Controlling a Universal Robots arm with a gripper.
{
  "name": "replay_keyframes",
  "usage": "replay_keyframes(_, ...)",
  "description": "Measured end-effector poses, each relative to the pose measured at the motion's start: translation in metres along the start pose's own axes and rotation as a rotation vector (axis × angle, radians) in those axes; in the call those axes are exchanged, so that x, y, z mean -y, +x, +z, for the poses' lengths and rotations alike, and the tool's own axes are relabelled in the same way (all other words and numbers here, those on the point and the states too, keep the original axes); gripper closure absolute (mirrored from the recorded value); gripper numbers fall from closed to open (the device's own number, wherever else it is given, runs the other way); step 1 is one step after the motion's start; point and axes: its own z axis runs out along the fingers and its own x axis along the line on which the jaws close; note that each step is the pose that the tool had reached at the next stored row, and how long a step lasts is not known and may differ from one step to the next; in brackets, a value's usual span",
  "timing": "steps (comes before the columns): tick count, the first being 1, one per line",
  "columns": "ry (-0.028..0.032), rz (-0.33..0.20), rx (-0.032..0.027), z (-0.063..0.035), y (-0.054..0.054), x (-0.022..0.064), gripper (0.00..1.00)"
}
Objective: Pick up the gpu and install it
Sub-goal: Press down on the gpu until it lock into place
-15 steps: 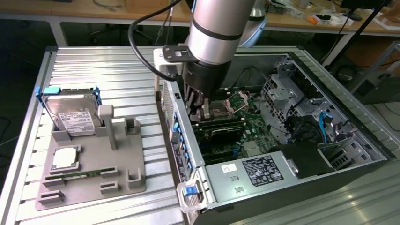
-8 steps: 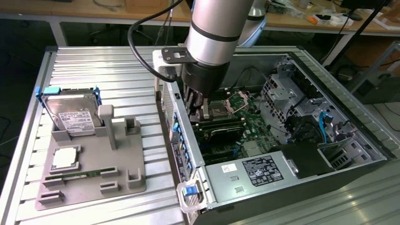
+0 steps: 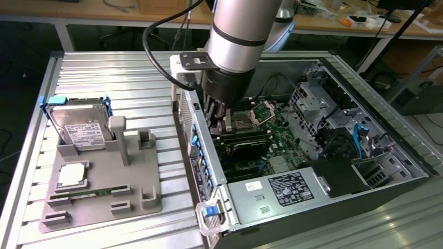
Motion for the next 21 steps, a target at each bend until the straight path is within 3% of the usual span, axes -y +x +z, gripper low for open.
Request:
replay_keyframes(2,0.0013,0.000,0.0039,-0.0039,0.000,0.0001,0.89)
replay_keyframes(6,-0.0012,0.000,0.0011,-0.0144,0.000,0.0006,0.89)
replay_keyframes(13,-0.0015,-0.003,0.0007,-0.0159,0.000,0.0186,0.89)
replay_keyframes(21,-0.0017,-0.003,0.0007,-0.0159,0.000,0.0191,0.89)
